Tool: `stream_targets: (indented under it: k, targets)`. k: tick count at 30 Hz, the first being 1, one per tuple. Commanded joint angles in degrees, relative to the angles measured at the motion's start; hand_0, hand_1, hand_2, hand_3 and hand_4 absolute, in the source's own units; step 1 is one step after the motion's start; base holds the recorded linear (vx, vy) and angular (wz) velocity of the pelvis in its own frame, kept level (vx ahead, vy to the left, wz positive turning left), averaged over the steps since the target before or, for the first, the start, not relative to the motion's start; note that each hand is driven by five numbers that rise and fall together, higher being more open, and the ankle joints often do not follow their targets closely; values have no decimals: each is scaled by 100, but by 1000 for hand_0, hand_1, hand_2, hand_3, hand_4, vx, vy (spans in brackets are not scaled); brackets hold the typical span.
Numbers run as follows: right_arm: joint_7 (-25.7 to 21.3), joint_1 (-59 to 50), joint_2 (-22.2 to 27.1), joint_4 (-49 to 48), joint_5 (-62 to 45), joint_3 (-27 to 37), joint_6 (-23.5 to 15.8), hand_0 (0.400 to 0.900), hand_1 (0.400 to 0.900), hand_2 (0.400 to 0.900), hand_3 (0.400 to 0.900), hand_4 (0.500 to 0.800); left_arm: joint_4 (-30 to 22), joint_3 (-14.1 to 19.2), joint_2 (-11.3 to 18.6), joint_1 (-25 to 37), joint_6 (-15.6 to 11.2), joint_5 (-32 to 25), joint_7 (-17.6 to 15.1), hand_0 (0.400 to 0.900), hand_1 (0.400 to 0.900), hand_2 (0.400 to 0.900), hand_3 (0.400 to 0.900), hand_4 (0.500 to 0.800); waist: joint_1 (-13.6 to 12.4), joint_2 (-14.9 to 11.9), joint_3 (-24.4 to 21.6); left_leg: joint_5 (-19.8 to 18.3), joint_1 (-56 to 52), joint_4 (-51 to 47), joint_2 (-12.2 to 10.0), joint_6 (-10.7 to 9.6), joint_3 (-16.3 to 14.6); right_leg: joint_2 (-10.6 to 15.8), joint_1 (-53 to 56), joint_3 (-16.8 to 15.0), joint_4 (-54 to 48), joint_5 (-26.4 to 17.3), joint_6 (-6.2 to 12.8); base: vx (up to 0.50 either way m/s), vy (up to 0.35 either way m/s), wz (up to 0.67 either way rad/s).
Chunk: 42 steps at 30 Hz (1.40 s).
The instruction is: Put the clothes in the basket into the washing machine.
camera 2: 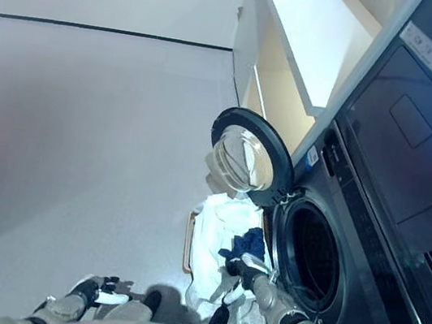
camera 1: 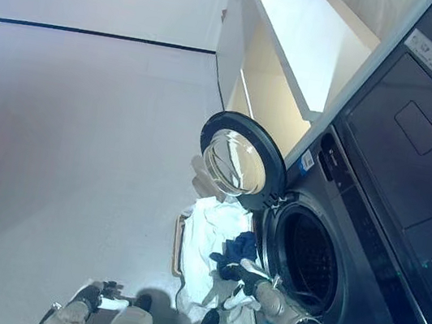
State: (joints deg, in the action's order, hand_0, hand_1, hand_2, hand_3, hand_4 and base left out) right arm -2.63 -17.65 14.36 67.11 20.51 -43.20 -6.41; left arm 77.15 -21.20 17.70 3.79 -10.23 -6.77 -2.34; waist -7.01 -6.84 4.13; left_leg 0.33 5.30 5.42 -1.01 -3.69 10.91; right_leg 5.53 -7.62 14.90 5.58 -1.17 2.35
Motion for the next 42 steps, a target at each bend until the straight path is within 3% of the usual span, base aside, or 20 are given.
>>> stream_targets:
  k: [1,4,6,8,12,18,28,29,42]
  targets:
    - [-330,-623,170,-46,218,-170,-155,900,900,900,900,800,51,111,29,257,-143,78,-100,900,900,900,900,800,-6,197,-120,265,204,-236,457,229,-116,259,-83,17,555,-200,345,44,-90,31]
    - [-511,-759,223,92,483,-243,-139,900,900,900,900,800,56,63,37,273,-144,142,-100,900,900,900,900,800,8,226,-81,275,402,-172,393,76,-114,323,-33,302,447,-122,337,7,-116,54]
    - [-581,-907,382,33,565,-286,-121,900,900,900,900,800,-40,-18,14,383,-156,99,-142,900,900,900,900,800,94,275,49,303,817,122,262,-10,-525,411,-126,479,373,-151,343,-135,-69,63]
    - [-660,-1070,519,-41,722,-358,-80,900,900,900,900,800,-94,-57,-29,457,-149,74,-174,900,900,900,900,800,125,411,135,391,1055,135,89,37,-951,419,-306,588,447,-131,340,-121,-21,10]
    - [-943,-1806,538,112,1546,-845,103,900,900,900,900,800,-183,-251,-80,593,-243,-25,-354,900,900,900,900,800,116,732,424,524,1470,73,150,158,-969,442,-1173,345,942,-31,255,-183,47,-29]
    - [-1332,-2641,763,623,2686,-1409,476,900,900,900,900,800,-265,-438,-89,979,-301,-370,-619,900,900,900,900,800,21,1098,779,606,2175,331,224,149,-1097,473,-2027,77,1297,44,180,-115,24,-20]
    - [-1558,-3625,1476,1087,2726,-1374,775,900,900,900,900,800,-449,-488,-268,1261,-425,-974,-913,900,900,900,900,800,49,1652,1117,548,3125,1010,368,85,-1116,632,-2927,-106,2326,491,53,-10,-15,7]
    - [-1578,-3745,1544,1154,2689,-1380,795,900,900,900,900,800,-461,-516,-296,1289,-440,-1010,-914,900,900,900,900,800,70,1664,1134,346,3150,1146,420,51,-1098,664,-2966,-194,2524,739,94,96,-14,10]
    - [-1623,-4153,2051,1779,2478,-1404,941,900,900,900,900,800,-677,-657,-539,1577,-499,-1478,-975,900,900,900,900,800,143,1976,1434,21,4496,2343,621,123,-1218,855,-4342,-604,3916,1191,-132,-2,12,1]
